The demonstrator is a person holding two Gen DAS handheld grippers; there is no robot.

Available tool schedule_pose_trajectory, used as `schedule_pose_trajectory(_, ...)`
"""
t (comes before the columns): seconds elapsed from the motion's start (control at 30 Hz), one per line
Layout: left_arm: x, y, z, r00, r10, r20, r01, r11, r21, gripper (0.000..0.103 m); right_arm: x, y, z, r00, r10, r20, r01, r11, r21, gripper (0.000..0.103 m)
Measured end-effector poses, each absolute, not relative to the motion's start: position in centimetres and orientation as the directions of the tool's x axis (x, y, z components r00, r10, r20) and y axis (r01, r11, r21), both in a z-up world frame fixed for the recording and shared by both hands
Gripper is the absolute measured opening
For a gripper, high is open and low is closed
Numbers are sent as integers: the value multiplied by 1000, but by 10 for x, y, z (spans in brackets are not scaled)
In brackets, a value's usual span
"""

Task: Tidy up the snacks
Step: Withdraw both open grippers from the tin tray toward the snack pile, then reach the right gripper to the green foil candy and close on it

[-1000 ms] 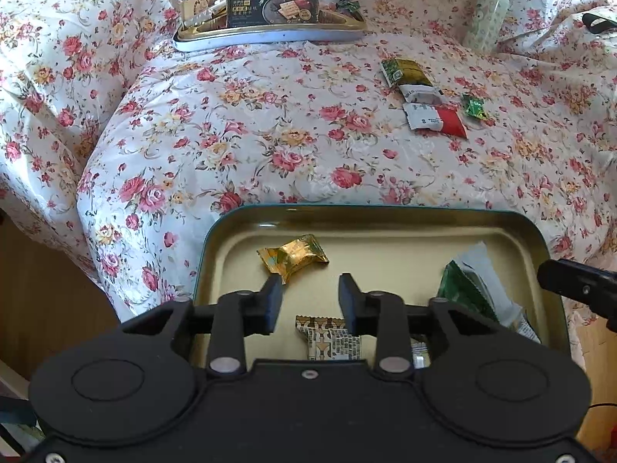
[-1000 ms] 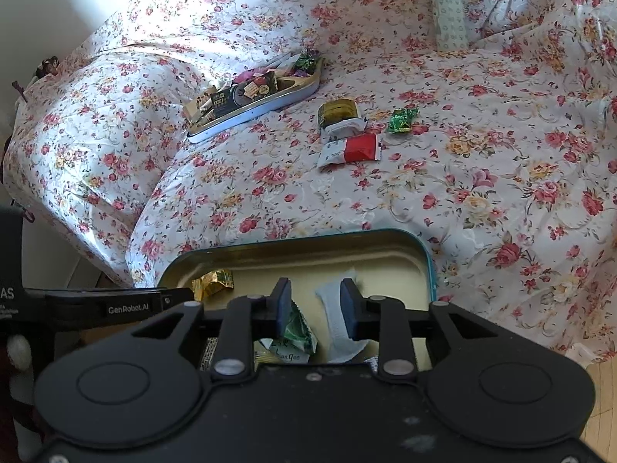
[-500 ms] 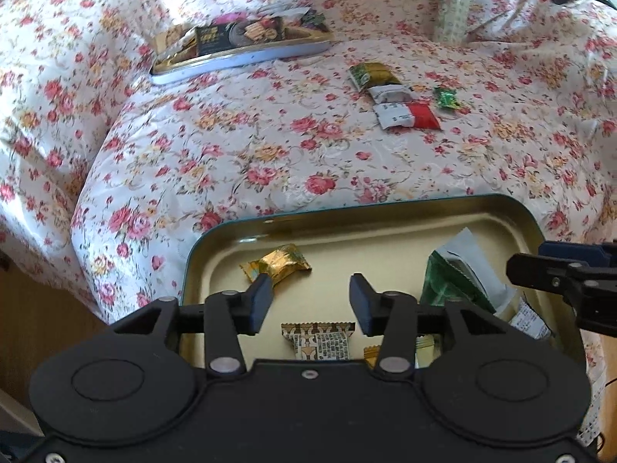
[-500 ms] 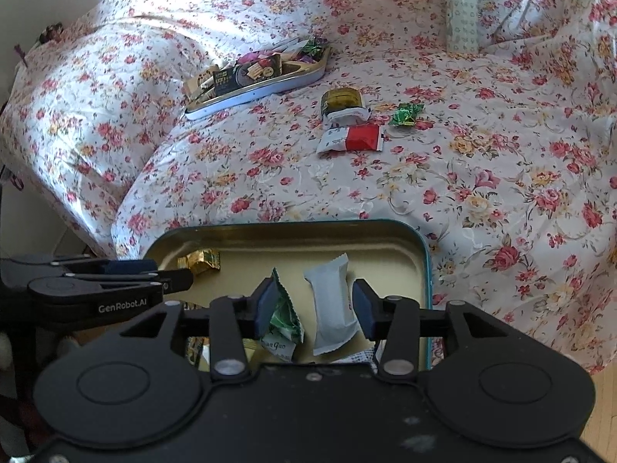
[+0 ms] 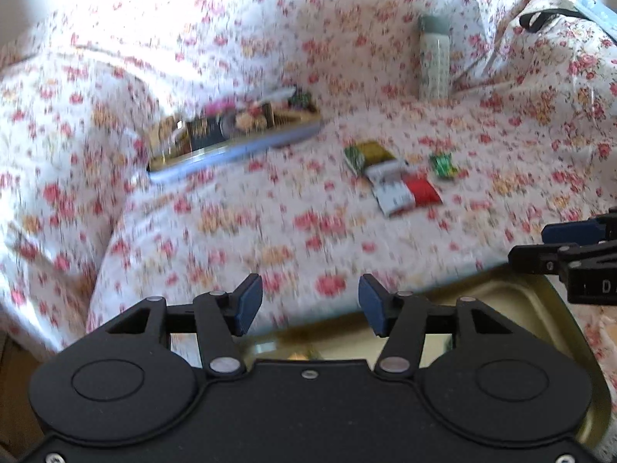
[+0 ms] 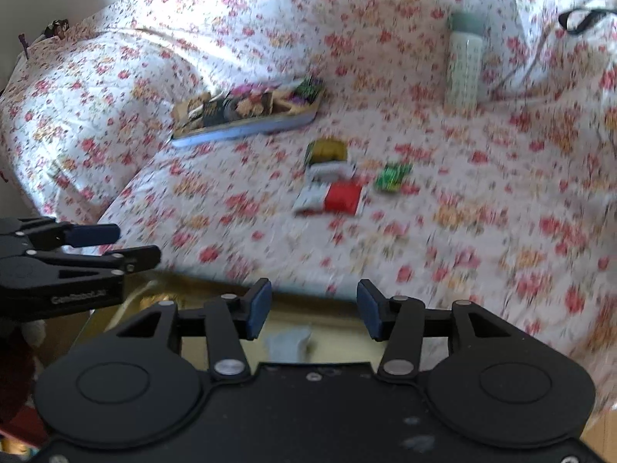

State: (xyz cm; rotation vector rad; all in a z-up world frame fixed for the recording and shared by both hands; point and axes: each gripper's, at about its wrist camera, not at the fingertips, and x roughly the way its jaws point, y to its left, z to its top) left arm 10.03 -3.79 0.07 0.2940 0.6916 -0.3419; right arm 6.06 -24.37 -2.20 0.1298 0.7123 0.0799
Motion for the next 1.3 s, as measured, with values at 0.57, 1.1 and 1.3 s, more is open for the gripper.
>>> schedule_pose_trajectory(0.57, 195, -81, -13, 746, -276, -606, 436, 890, 131, 61, 173, -279, -44, 833, 5, -553, 16, 999, 33, 54)
schedule_pose_trajectory(1.1, 254, -117, -60, 733, -261, -628, 421, 899, 119, 61, 223, -287, -80, 799, -13, -601, 28, 999, 16, 54)
schedule_pose_trajectory(1.3, 274, -108, -75, 749, -208, -629, 336, 937, 91, 71, 227, -282, -87, 796, -19, -605, 10, 1000, -19, 56)
